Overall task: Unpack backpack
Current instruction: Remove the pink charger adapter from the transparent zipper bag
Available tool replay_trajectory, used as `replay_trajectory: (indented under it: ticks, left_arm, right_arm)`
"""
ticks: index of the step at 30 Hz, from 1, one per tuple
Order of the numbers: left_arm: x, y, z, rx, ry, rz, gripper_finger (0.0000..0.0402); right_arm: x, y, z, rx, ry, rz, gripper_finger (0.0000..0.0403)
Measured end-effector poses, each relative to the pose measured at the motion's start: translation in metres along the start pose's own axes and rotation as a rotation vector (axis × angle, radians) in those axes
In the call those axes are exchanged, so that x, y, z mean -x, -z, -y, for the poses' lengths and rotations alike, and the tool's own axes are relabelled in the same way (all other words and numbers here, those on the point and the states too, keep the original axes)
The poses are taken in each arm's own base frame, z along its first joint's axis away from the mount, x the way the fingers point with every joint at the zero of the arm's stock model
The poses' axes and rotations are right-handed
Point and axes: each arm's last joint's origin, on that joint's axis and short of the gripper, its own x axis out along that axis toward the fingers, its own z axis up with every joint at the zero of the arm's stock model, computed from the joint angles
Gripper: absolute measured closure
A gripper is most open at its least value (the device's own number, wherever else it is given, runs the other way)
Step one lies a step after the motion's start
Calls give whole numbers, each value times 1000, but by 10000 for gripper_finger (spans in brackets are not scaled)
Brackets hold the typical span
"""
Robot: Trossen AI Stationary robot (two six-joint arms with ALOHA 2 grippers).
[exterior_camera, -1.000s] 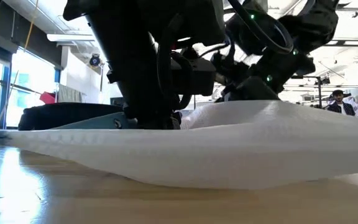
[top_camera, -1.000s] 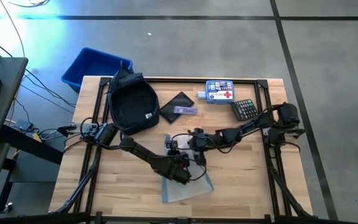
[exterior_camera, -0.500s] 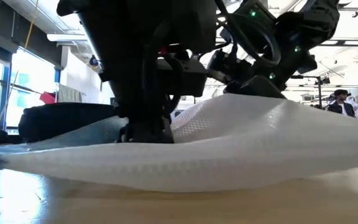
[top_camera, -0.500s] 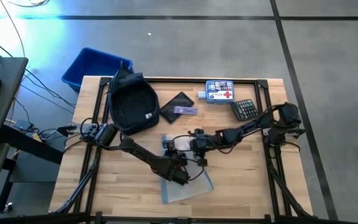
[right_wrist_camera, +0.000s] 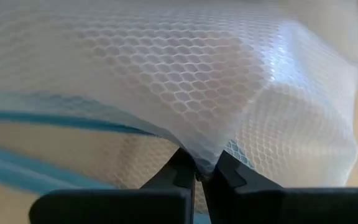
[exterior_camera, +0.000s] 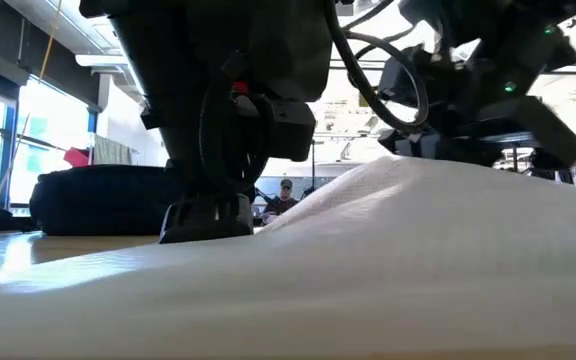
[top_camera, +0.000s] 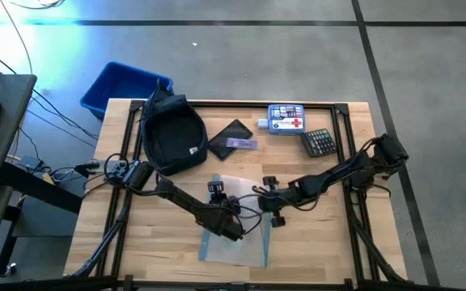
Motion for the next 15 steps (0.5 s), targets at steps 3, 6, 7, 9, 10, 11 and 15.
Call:
replay_trajectory:
  ticks: [3,6,7,9,10,11,15]
  left_arm:
    - [-2,3,1,-5,-3,-7,401]
    - [-5,7,2,-10,-1,-21,401]
    - [-5,8,2,-6,-1,-25,401]
    - [-5,8,2,-1,2,-28,401]
    - [-5,8,2,-1,2,-29,401]
    - [-5,8,2,-1,3,-29,401]
    - [-5,8,2,-1,3,-28,401]
  right_arm:
    - [2,-2,-6,43,-5,20,403]
    - [2,-4,-8,30,-8,45,403]
    - [2,-5,-8,21,-8,51,403]
    - [2,-6,-7,14,2,66,400]
    - [2,-8,-7,11,12,84,396]
    - [3,-10,-7,6,19,109,389]
    - [8,-24,-10,-14,6,259,344]
